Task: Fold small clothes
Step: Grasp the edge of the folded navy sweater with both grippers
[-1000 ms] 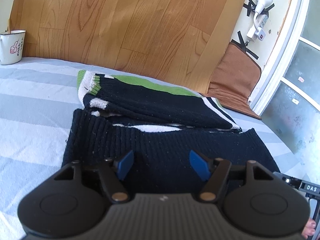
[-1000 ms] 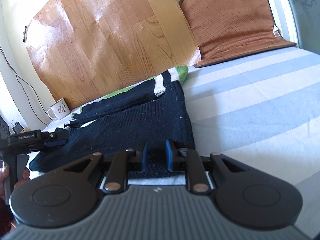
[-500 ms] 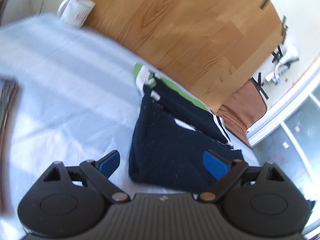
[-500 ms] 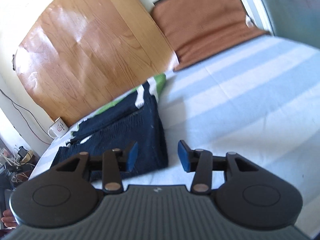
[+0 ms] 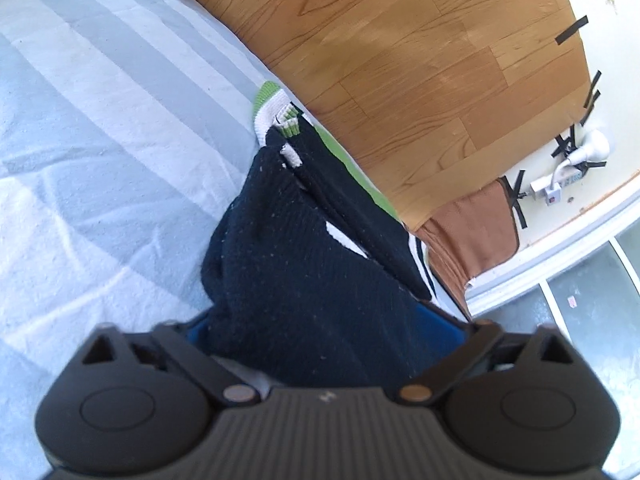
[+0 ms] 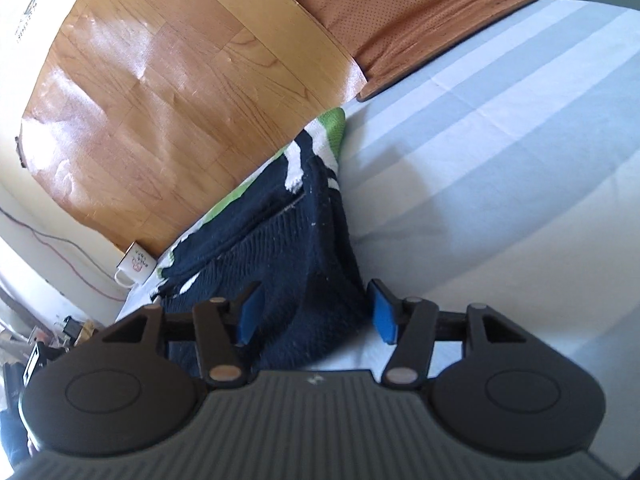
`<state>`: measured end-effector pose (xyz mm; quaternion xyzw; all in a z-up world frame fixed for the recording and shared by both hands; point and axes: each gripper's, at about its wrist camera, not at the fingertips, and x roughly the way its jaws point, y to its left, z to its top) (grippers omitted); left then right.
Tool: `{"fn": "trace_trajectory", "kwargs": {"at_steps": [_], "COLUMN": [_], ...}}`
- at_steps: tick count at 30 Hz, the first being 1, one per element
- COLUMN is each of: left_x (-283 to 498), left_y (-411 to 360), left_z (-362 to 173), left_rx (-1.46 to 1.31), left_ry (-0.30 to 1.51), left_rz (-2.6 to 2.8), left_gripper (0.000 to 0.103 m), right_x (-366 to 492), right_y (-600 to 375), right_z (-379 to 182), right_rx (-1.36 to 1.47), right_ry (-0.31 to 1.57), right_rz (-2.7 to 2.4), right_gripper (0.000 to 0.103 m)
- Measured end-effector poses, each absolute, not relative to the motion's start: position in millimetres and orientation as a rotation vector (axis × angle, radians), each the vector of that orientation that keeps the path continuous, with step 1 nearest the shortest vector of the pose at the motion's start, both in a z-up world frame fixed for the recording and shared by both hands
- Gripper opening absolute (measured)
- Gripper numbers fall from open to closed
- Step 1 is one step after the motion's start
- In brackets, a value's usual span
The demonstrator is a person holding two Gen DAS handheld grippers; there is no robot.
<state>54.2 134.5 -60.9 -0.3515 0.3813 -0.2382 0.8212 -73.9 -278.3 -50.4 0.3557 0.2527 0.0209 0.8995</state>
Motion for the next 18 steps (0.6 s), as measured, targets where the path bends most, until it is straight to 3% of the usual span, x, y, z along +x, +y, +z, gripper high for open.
{"fn": "trace_trajectory", "kwargs": {"at_steps": [1,2,3,4,7,18], "left_x": [55,56,57,59,59,30], "left_y": [133,132,132,132,136,145], "left_z": [-62,-63,-65,-69,-73,-29], "left_rx": [-0.740,-0.732,-0.730,-0.744,-0.782,-0.760], "left_ry": [0.816,0.827,0.837,0.860,0.881,0.769], "left_rz": [-0.496,-0.482,-0.470,-0.473,-0.474,-0.550], "left_gripper": [0.066,0.056,0.036,0.017,0.011,0.010], "right_x": [-71,-67,-64,-62,-61,-96], "right_y": [-275,-271,-268,-268,-266,-269], "right_z": [-51,-52,-53,-53,-46,-2], "right_rx": [0.718,0.693,0.674,0.673,0.662,0.553], "right_ry": [0.524,0.534,0.548,0.552,0.565,0.471], "right_rz": [0.036,0.025,0.018,0.019,0.018,0.033], "right_gripper": [0.048,0.040,0.028,0.025,0.020,0.016]}}
